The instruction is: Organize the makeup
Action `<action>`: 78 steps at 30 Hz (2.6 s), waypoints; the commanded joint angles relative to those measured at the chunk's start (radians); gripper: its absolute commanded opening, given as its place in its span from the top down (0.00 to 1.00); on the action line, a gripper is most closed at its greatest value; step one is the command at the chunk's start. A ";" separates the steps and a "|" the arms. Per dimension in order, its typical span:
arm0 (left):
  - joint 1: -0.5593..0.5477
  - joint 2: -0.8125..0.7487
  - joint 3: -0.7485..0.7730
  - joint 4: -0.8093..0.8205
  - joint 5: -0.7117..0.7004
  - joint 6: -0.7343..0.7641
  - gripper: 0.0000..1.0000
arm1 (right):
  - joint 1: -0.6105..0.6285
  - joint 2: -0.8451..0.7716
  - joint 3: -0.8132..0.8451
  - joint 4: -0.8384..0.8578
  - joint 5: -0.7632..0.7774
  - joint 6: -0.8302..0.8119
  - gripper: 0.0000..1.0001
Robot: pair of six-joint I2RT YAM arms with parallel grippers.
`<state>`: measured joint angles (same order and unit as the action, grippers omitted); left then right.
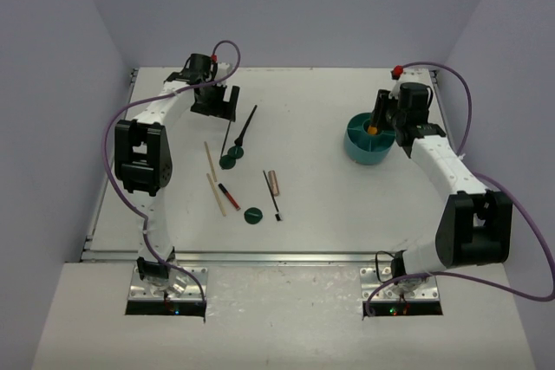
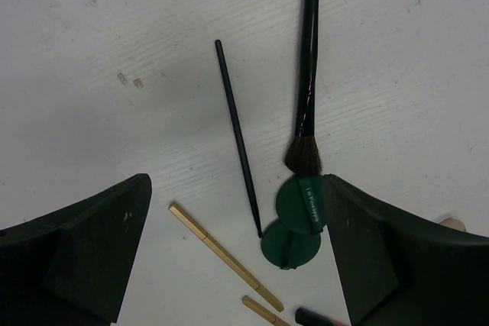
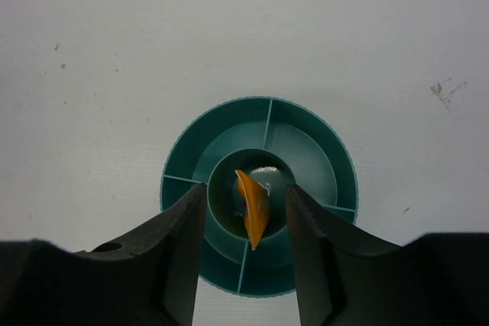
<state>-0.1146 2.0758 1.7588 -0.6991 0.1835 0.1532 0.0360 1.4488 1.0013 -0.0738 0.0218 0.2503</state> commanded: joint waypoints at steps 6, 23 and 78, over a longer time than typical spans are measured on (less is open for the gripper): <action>-0.007 -0.021 0.004 0.015 -0.003 0.014 0.18 | 0.000 -0.039 0.058 0.035 -0.005 -0.005 0.50; -0.101 -0.013 -0.071 -0.056 0.022 0.226 0.57 | 0.113 -0.105 0.122 -0.077 -0.082 -0.018 0.52; -0.175 -0.064 0.168 -0.260 0.324 0.270 1.00 | 0.185 -0.056 0.192 -0.165 -0.540 0.055 0.17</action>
<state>-0.2871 2.1198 1.8097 -0.9162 0.3144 0.4103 0.1915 1.3409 1.0987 -0.2489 -0.2449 0.2295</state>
